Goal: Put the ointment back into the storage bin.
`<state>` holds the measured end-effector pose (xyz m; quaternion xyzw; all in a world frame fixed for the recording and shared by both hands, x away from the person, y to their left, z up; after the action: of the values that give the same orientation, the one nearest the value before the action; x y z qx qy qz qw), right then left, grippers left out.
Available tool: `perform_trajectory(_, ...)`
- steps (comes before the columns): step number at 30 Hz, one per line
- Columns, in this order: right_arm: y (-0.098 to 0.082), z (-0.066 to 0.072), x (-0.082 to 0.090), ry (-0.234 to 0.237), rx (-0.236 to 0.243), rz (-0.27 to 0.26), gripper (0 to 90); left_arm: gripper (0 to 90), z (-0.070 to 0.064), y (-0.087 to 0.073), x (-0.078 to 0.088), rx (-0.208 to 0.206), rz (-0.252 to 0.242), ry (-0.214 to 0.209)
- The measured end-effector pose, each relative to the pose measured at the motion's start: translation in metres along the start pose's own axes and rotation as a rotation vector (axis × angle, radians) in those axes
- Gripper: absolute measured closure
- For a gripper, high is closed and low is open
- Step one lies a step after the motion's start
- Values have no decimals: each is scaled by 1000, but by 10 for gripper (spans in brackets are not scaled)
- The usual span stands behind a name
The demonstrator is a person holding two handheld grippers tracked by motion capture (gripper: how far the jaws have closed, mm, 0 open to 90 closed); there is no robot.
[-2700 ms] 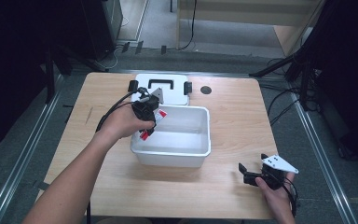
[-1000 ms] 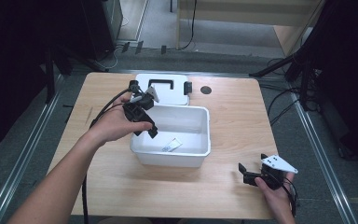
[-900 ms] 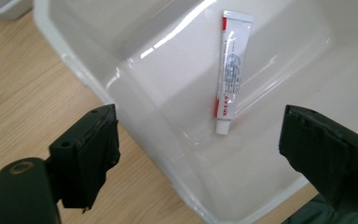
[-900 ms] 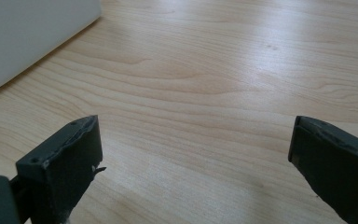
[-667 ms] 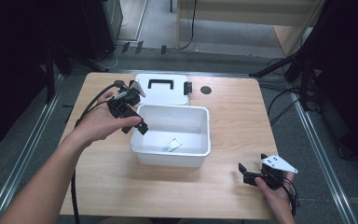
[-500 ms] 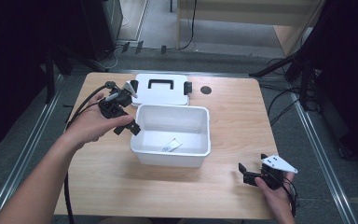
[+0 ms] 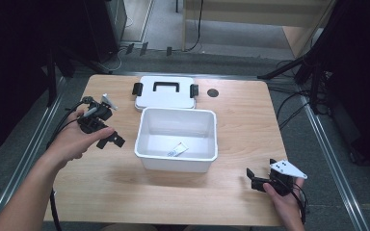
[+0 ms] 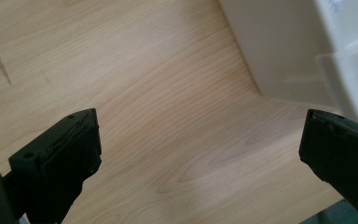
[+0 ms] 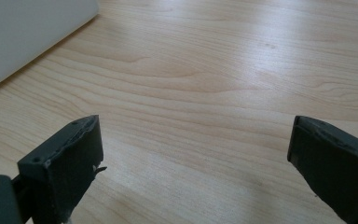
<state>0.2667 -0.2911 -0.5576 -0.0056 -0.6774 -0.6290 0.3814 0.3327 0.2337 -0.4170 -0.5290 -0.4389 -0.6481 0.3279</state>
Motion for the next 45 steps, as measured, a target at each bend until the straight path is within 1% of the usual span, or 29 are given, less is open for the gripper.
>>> perform_trajectory(3, 0, 0, 0, -1, -2, 1, 34, 0, 6, -10, -6, 29, -1, 14)
perform_trajectory(4, 0, 0, 0, 0, -3, 0, 35, 0, 8, -15, -10, 38, 0, 21)
perform_trajectory(5, 0, 0, 0, 0, -4, 0, 34, 0, 9, -19, -13, 57, -5, 27)
perform_trajectory(6, 0, 0, 0, -1, -4, 0, 35, 0, 11, -23, -16, 58, -4, 33)
perform_trajectory(7, 0, 0, 0, -1, -2, 0, 35, 0, 13, -27, -19, 73, -8, 44)
perform_trajectory(9, 0, 0, 0, -3, -2, 1, 34, 0, 16, -35, -26, 86, -14, 50)
perform_trajectory(10, 0, 0, 0, -3, -2, 1, 35, 0, 17, -39, -31, 100, -19, 55)
perform_trajectory(12, 0, 0, 0, -4, -3, 1, 34, 0, 20, -49, -39, 120, -35, 62)
perform_trajectory(13, 0, 0, 0, -4, -3, 0, 34, 0, 22, -54, -44, 138, -46, 59)
perform_trajectory(15, 0, 0, 0, -6, -3, -1, 35, 0, 28, -65, -54, 184, -76, 42)
perform_trajectory(18, 0, 0, 0, -7, -4, -2, 35, 0, 34, -78, -64, 234, -113, 52)
perform_trajectory(21, 0, 0, 0, -8, -4, -3, 34, 0, 40, -93, -75, 291, -169, 57)
perform_trajectory(24, 0, 0, 0, -9, -5, -3, 34, 0, 42, -105, -81, 336, -230, 60)
perform_trajectory(26, 0, 0, 0, -10, -5, -3, 35, 0, 43, -114, -85, 360, -289, 93)
perform_trajectory(28, 0, 0, 0, -10, -5, -2, 34, 0, 44, -123, -89, 398, -349, 105)
perform_trajectory(31, 0, 0, 0, -12, -5, -2, 34, 0, 43, -136, -97, 403, -418, 144)
perform_trajectory(33, 0, 0, 0, -13, -4, -3, 35, 0, 42, -145, -101, 417, -479, 165)
perform_trajectory(34, 0, 0, 0, -13, -4, -3, 35, 0, 42, -149, -102, 431, -510, 172)
perform_trajectory(36, 0, 0, 0, -13, -4, -2, 34, 0, 42, -158, -105, 463, -567, 173)
perform_trajectory(39, 0, 0, 0, -13, -4, -1, 35, 0, 40, -169, -111, 504, -635, 193)
perform_trajectory(40, 0, 0, 0, -14, -4, 0, 34, 0, 40, -170, -109, 503, -658, 206)
perform_trajectory(41, 0, 0, 0, -14, -3, -1, 35, 0, 39, -172, -106, 499, -696, 210)
perform_trajectory(45, 0, 0, 0, -14, -4, -3, 35, 0, 35, -175, -105, 496, -736, 214)
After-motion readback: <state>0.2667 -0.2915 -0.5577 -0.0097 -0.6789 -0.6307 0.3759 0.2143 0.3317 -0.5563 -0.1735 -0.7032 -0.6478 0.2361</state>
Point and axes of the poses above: each handheld gripper's, and its own axes: x roughly backward along the jaws, y roughly out of its top, z roughly to its left, the point moved 2 cm from there along -x, roughly forward along the jaws, and after that the axes turned 8 degrees about y, right-handed, at the moved point
